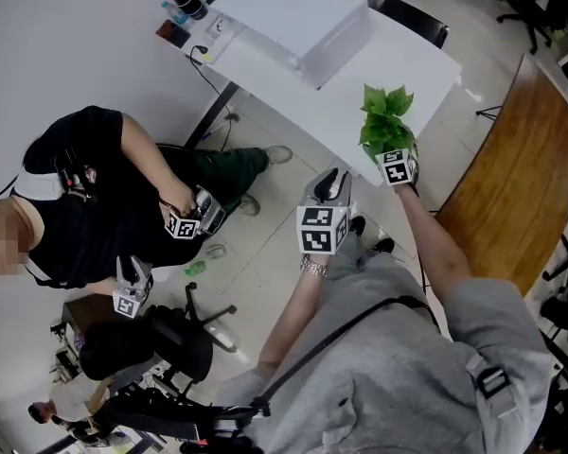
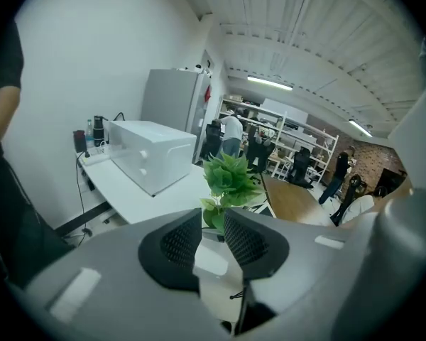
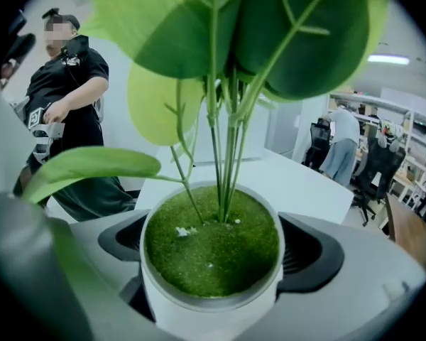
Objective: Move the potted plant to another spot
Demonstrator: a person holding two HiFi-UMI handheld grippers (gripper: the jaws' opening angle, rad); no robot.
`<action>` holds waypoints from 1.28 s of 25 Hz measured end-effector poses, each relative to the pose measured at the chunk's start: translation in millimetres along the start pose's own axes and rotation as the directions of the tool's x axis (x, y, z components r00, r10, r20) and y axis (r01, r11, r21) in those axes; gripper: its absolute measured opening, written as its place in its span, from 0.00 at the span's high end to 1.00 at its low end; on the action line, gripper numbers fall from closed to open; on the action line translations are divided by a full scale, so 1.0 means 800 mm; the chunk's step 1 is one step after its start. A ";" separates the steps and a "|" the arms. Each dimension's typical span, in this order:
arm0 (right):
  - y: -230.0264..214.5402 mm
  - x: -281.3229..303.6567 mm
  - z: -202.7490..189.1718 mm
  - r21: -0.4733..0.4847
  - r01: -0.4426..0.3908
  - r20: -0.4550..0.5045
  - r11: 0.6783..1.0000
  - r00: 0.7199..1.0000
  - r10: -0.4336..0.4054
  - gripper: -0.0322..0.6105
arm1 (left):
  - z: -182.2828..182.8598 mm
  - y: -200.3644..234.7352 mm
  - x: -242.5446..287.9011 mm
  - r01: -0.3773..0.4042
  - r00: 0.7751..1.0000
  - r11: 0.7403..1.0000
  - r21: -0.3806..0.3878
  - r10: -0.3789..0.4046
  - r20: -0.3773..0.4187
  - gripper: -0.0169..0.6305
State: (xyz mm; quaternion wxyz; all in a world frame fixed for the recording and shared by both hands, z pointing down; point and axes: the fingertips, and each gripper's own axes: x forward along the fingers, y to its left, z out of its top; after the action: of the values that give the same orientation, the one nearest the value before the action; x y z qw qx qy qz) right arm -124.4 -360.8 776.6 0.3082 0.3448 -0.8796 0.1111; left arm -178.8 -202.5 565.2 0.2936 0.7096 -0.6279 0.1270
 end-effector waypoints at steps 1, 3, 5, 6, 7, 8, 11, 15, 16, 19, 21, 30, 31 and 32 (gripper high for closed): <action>0.005 0.003 0.003 0.002 -0.008 0.007 1.000 1.000 0.008 0.10 | 0.000 0.005 -0.004 -0.008 1.000 1.000 -0.004 0.008 0.001 0.80; 0.013 0.006 0.010 0.000 -0.029 0.023 1.000 0.999 0.029 0.08 | 0.001 0.012 -0.010 -0.015 1.000 1.000 -0.010 0.015 0.004 0.80; 0.017 0.005 0.011 -0.002 -0.048 0.027 0.999 0.998 0.048 0.06 | 0.003 0.014 -0.012 -0.010 1.000 1.000 -0.009 0.010 0.010 0.80; 0.019 0.002 0.010 -0.001 -0.059 0.024 0.998 0.998 0.059 0.06 | 0.004 0.011 -0.012 -0.002 1.000 1.000 -0.005 0.002 0.013 0.80; 0.019 -0.002 0.008 0.002 -0.068 0.021 0.998 0.997 0.068 0.06 | 0.005 0.008 -0.011 0.008 1.000 1.000 0.000 -0.008 0.016 0.80; 0.019 -0.007 0.006 0.008 -0.074 0.021 0.997 0.997 0.073 0.05 | 0.006 0.003 -0.010 0.020 1.000 1.000 0.005 -0.020 0.018 0.80; 0.014 -0.021 -0.004 0.016 -0.073 0.022 0.997 0.997 0.073 0.04 | 0.008 -0.009 -0.001 0.053 0.998 0.998 0.024 -0.053 0.020 0.80; 0.005 -0.051 -0.019 0.056 -0.052 0.010 0.997 0.999 0.052 0.05 | 0.027 -0.020 0.006 0.076 0.995 0.995 0.063 -0.080 0.061 0.80; 0.003 -0.067 -0.024 0.081 -0.035 0.007 0.996 0.999 0.034 0.05 | 0.034 -0.023 0.007 0.082 0.993 0.994 0.076 -0.088 0.077 0.81; -0.015 -0.129 -0.048 0.183 0.081 0.005 0.980 0.997 -0.083 0.18 | 0.046 -0.038 0.014 0.123 0.987 0.987 0.107 -0.134 0.094 0.85; -0.033 -0.176 -0.051 0.252 0.188 0.010 0.949 0.980 -0.197 0.59 | 0.047 -0.053 0.022 0.168 0.981 0.978 0.128 -0.179 0.079 0.85; -0.035 -0.353 -0.023 0.542 0.329 0.061 0.774 0.902 -0.426 0.95 | -0.009 -0.197 0.024 0.437 0.898 0.862 0.257 -0.436 -0.068 0.85; -0.023 -0.374 -0.026 0.567 0.322 0.063 0.758 0.901 -0.430 0.95 | -0.020 -0.213 0.014 0.457 0.888 0.848 0.269 -0.452 -0.084 0.85; -0.010 -0.392 -0.029 0.586 0.311 0.067 0.749 0.902 -0.427 0.95 | -0.032 -0.227 0.002 0.471 0.881 0.836 0.280 -0.463 -0.100 0.85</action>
State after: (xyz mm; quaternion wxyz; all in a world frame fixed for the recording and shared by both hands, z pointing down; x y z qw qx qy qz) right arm 71.4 -188.4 600.4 0.1206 0.5966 -0.7472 0.2667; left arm 2.1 -182.4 539.8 0.2148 0.8750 -0.4055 0.1540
